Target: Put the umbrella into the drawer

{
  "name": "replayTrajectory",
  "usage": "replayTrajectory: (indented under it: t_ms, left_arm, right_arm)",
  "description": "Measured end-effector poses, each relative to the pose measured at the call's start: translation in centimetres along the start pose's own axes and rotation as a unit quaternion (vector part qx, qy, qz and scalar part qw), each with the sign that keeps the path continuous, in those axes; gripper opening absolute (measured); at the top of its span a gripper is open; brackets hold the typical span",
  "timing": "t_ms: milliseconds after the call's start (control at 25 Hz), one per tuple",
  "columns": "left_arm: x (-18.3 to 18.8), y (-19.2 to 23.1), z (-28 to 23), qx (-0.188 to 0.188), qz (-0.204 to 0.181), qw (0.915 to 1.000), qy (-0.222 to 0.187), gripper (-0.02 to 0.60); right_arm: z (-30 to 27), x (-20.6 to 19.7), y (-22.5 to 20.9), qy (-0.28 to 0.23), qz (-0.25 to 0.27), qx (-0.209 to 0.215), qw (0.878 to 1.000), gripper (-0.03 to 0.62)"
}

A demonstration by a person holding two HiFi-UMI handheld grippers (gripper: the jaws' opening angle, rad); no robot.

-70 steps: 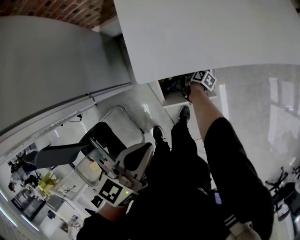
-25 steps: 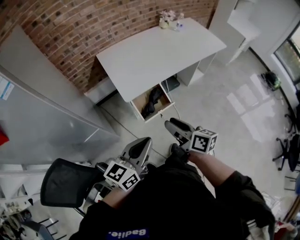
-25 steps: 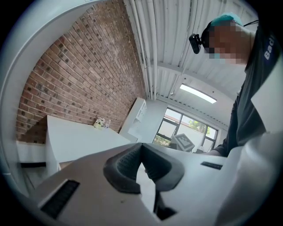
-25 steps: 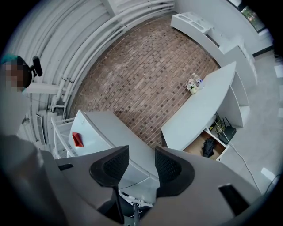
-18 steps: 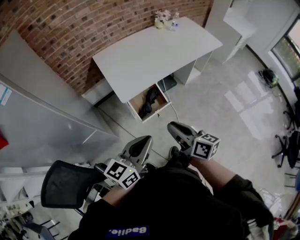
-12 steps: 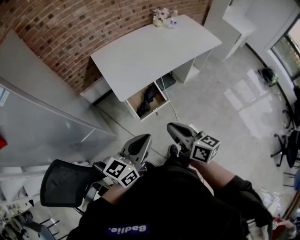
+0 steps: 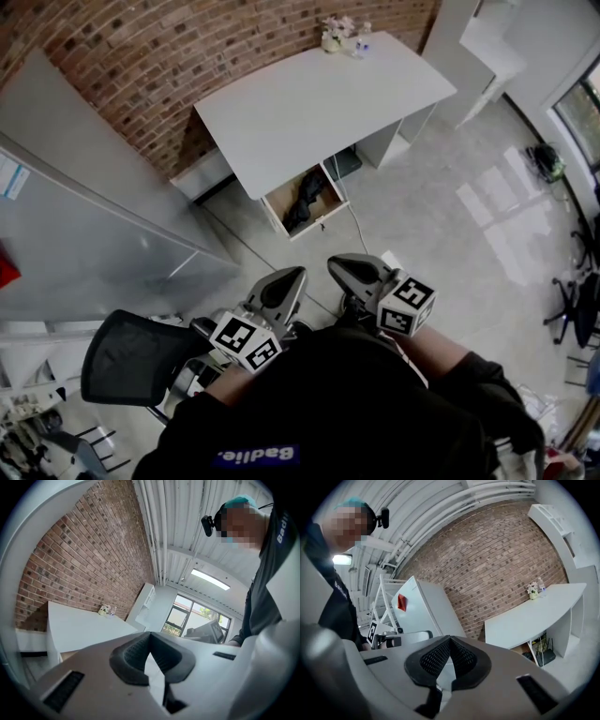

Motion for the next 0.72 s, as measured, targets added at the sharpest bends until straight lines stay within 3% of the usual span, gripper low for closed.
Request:
replayTrajectory:
  t_ms: [240,720]
  left_arm:
    - [0.0,0.0,0.2,-0.001,-0.002,1.0,0.001,-0.003]
    - [-0.2,-0.3,0.5,-0.001,-0.007,1.0,0.001,-0.003]
  right_arm:
    - [-1.0,-0.1,1.0,0.014,0.075,0.011,0.997,0.029]
    - [-1.4,-0.1,2.0,0.018,0.086,0.03,0.996,0.029]
Point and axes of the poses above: the fingertips, and each gripper's own axes: z backward along the fingers, y to its left, x out of its top, the point moved 1 cm from there along z, backward along the fingers, and after that the axes turned 1 degree about -x, right-handed, at the moved point
